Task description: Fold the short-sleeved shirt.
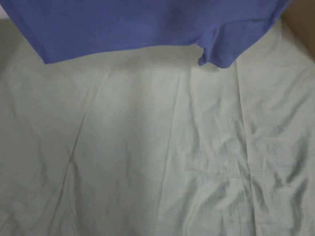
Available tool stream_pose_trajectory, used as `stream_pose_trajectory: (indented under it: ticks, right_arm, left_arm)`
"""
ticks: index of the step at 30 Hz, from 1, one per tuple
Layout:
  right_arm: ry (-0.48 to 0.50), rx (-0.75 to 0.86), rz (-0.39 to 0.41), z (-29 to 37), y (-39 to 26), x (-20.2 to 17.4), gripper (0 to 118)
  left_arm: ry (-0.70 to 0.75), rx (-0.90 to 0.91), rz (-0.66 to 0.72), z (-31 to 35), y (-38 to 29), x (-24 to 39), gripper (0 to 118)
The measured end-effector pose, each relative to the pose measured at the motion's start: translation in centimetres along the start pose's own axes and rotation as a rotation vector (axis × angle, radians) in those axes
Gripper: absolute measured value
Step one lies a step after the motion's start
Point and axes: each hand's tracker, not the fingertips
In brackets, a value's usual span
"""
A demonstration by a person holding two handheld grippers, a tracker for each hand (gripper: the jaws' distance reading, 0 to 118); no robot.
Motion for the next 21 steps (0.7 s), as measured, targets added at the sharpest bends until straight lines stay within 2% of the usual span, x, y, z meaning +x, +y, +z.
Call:
stream_pose_trajectory:
  ticks: [4, 7, 9, 11, 14, 21]
  right_arm:
    - [-0.004, -0.042, 0.061, 0.2, -4.4, 0.6, 2]
    - [0.04, -0.1, 0.087, 1.4, -8.3, 2.5, 2]
    - [0.026, -0.168, 0.109, 2.9, -11.1, 4.1, 2]
    - [0.042, -0.227, 0.086, 5.0, -14.0, 6.0, 2]
    - [0.03, -0.316, 0.101, 8.6, -18.5, 8.6, 2]
    - [0.072, -0.506, 0.136, 19.2, -30.2, 14.8, 2]
  left_arm:
    - [-0.043, -0.035, 0.017, 0.0, -4.5, -0.1, 0]
    - [-0.105, -0.141, 0.022, 1.1, -8.6, -0.5, 0]
    - [-0.142, -0.198, 0.02, 2.5, -11.2, -1.1, 0]
    - [-0.16, -0.224, 0.016, 4.4, -13.9, -2.1, 0]
    - [-0.198, -0.302, 0.0, 8.0, -17.8, -3.7, 0]
    - [-0.252, -0.456, 0.01, 18.0, -27.8, -8.2, 0]
